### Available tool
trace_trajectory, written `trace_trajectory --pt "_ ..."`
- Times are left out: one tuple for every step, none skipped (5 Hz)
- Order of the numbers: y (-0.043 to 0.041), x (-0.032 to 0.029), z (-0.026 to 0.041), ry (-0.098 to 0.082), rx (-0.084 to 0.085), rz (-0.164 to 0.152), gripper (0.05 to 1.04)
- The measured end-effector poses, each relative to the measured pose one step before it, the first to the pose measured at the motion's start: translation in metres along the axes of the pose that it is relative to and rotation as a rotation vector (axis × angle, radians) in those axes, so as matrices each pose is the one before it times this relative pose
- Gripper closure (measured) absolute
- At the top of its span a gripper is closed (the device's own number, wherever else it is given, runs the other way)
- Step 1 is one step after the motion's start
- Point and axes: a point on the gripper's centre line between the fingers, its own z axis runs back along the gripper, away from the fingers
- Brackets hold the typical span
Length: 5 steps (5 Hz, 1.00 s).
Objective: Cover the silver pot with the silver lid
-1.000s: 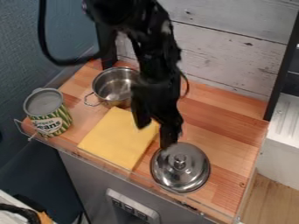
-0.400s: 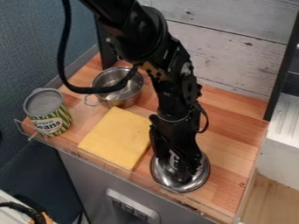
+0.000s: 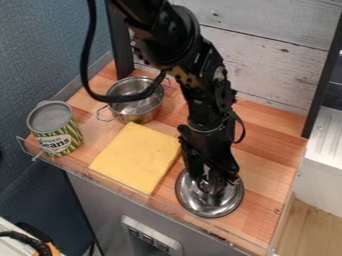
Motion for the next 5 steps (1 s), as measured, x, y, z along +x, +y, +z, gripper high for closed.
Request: trace_trajectory --pt "0.00201 0.00044 0.00062 -0.0009 0.0123 -0.0028 0.597" --pt "0.00273 -0.00088 0.00239 0.0131 -0.0079 0.009 0.761" --pt "0.02442 0.00957 0.02215 -0.0365 -0.0266 0.0882 0.801" --pt "0.02101 0.02826 0.03659 -0.1004 -0.0177 0.0842 0.801" --pt "0.03927 0.02682 0.02596 -0.0765 0.0326 0.1167 0.801"
